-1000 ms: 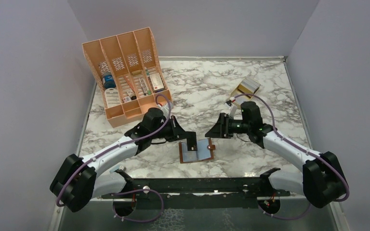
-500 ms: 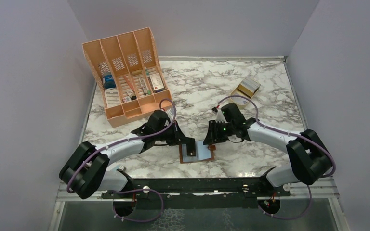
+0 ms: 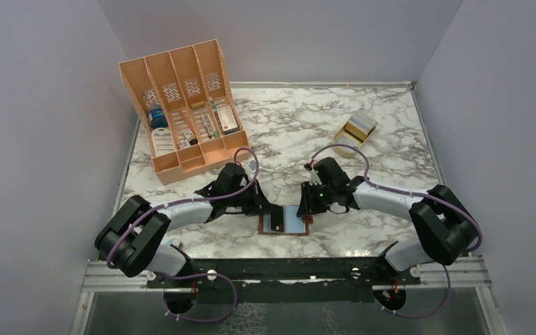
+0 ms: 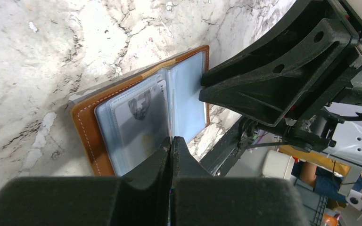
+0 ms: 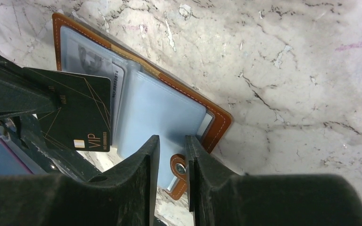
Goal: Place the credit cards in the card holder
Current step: Insert the credit card into the card holder.
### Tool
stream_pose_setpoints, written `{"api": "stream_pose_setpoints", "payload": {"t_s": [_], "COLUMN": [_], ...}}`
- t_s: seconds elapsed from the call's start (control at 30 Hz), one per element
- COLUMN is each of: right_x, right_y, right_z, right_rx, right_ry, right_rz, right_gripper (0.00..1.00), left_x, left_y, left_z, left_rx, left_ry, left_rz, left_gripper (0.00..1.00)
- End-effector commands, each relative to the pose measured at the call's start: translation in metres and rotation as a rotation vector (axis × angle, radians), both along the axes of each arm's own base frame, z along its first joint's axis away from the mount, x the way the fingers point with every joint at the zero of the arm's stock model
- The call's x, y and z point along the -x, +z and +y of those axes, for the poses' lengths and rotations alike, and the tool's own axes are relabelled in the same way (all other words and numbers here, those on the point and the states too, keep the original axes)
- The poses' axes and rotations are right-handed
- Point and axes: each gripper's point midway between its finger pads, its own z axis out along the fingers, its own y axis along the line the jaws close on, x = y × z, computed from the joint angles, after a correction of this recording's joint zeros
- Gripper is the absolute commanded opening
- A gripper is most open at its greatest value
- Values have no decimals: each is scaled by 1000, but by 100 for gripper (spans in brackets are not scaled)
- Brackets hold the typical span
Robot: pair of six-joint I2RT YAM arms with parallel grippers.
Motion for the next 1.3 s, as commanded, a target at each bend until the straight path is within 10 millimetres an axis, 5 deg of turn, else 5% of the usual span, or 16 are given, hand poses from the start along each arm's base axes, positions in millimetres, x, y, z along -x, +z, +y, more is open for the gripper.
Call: {"api": "stream_pose_setpoints", "payload": {"t_s": [0.0,0.87,1.27], "right_x": [6,5,6], "right_y": [-9,-14,-14], "right_z": [-16,-23,-27], "right_rx": [72,96,106], "right_ry": [-48,-61,-78], "right_rz": [-5,-20,-28], "right_gripper": [26,17,15], "left_x": [1,5,7], "left_y": [5,-16,-8], "left_z": [-7,-11,-11], "left_rx": [45,28,52], "left_ry": [-44,-87,-89], "left_rz": [-20,12,12], "left_gripper": [0,0,0]}}
